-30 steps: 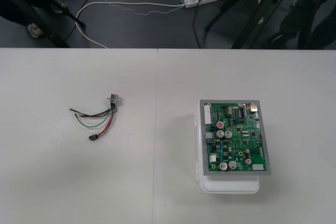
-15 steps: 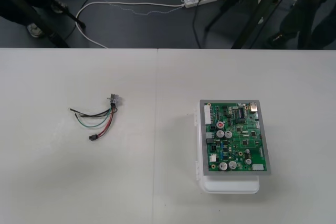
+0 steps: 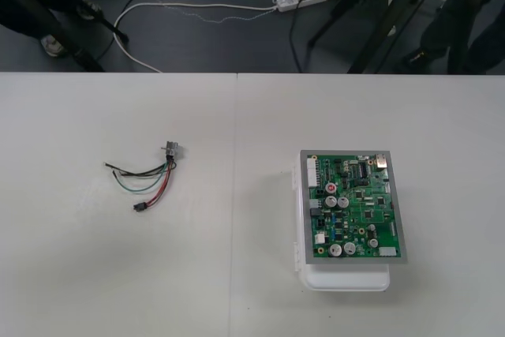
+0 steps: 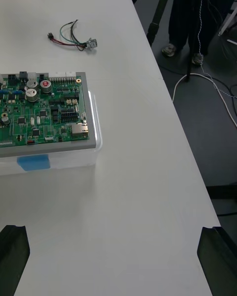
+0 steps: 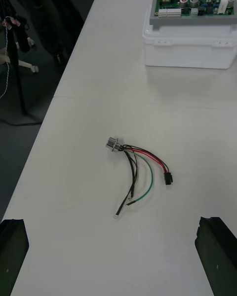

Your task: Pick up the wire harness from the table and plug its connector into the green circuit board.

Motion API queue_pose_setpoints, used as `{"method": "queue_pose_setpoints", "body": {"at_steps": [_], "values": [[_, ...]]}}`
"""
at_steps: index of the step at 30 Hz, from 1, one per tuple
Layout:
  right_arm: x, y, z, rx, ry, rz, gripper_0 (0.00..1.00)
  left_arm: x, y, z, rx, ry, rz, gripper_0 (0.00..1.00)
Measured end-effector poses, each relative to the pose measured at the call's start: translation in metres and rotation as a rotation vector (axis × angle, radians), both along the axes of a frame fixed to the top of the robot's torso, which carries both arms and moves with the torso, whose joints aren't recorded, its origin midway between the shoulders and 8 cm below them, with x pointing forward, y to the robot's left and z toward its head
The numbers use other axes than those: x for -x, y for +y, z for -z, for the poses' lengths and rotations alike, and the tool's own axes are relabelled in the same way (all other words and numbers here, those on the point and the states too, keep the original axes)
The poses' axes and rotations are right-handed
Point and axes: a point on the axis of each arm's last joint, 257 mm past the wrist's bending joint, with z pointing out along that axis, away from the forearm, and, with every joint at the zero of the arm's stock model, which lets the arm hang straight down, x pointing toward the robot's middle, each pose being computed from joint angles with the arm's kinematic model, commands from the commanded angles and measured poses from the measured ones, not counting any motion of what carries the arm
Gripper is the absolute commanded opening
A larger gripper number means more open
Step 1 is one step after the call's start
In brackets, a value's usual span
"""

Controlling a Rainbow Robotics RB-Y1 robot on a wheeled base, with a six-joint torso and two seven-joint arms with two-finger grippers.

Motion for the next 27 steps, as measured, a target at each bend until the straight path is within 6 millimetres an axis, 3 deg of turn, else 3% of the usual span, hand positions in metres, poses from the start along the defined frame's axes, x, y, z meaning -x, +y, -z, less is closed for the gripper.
{"method": "queue_pose_setpoints", "body": {"at_steps": [27], "values": [[0.0000,0.0000,0.0000,0.000,0.000,0.000,1.00,0.0000,0.0000,0.0000,0.000,0.000,0.000,1.00]]}}
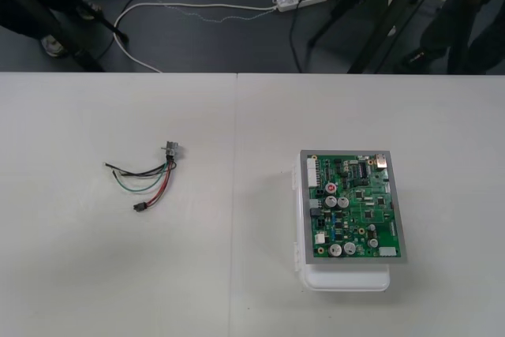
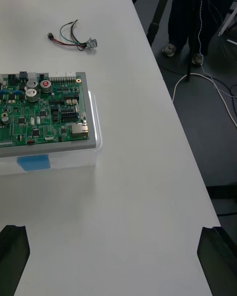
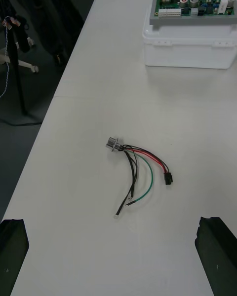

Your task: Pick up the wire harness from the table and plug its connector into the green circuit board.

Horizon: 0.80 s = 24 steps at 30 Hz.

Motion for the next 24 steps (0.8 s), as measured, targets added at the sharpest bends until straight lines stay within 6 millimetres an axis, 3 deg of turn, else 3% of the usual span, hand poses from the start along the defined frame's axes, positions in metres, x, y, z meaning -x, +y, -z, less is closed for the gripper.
{"method": "queue_pose_setpoints", "body": {"at_steps": [11,16,24], "values": [[0.000,0.000,0.000,0.000,0.000,0.000,1.00,0.000,0.000,0.000,0.000,0.000,0.000,1.00],[0.000,0.000,0.001,-0.001,0.001,0.001,1.00,0.003,-0.003,0.021,0.043,0.039,-0.009,1.00],[0.000,0.000,0.001,-0.001,0.001,0.001,1.00,0.004,-0.005,0.023,0.052,0.042,-0.010,1.00]]}}
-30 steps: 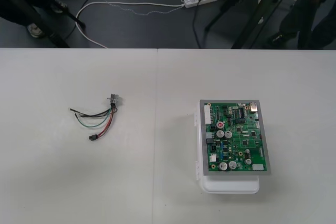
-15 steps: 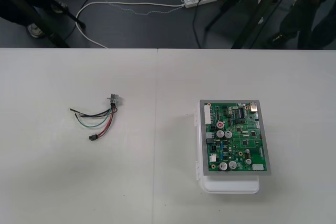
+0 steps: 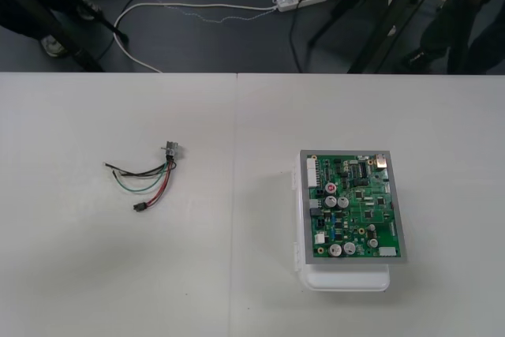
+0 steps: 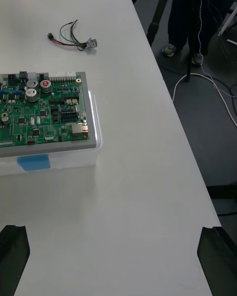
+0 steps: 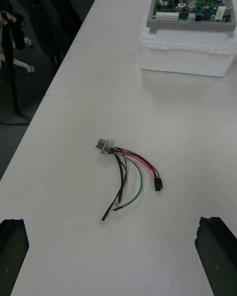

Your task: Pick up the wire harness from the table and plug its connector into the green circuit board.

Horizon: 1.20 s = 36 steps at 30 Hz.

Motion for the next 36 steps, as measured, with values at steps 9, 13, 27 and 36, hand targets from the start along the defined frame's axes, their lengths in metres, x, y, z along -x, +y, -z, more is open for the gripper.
{"method": "queue_pose_setpoints", "body": {"at_steps": [9,13,27,36], "values": [[0.000,0.000,0.000,0.000,0.000,0.000,1.00,0.001,-0.002,0.003,0.002,0.008,0.005,1.00],[0.000,0.000,0.000,0.000,0.000,0.000,1.00,0.004,-0.008,0.014,0.002,0.038,0.022,1.00],[0.002,0.001,0.013,-0.016,0.025,0.007,1.00,0.006,-0.030,0.070,-0.029,0.153,0.045,1.00],[0.003,0.001,0.040,-0.039,0.064,0.030,1.00,-0.018,-0.009,0.087,-0.209,0.124,0.007,1.00]]}}
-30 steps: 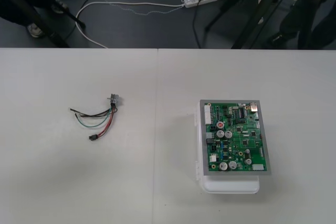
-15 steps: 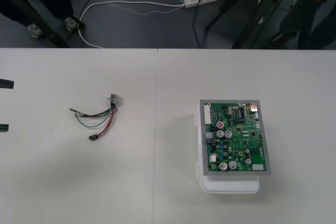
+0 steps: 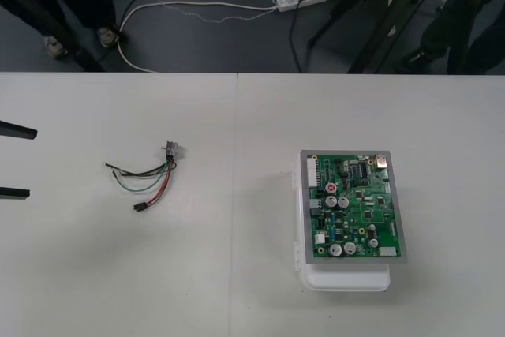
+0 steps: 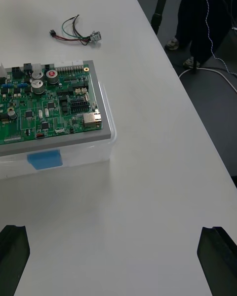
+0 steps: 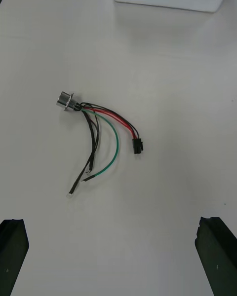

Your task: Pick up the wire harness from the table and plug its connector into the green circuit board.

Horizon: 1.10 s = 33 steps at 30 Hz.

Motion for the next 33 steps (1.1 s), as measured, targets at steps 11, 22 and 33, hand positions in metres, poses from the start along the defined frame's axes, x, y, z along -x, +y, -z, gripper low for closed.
{"method": "queue_pose_setpoints", "body": {"at_steps": [11,22,33], "values": [[0.001,0.005,-0.001,-0.035,-0.003,-0.006,1.00,-0.017,-0.028,-0.019,-0.163,-0.120,0.124,1.00],[0.001,0.019,0.001,-0.110,-0.008,-0.016,1.00,-0.031,-0.067,-0.014,-0.413,-0.369,0.386,1.00],[0.004,0.040,-0.005,-0.199,-0.030,-0.048,1.00,-0.050,-0.090,-0.018,-0.651,-0.694,0.689,1.00]]}}
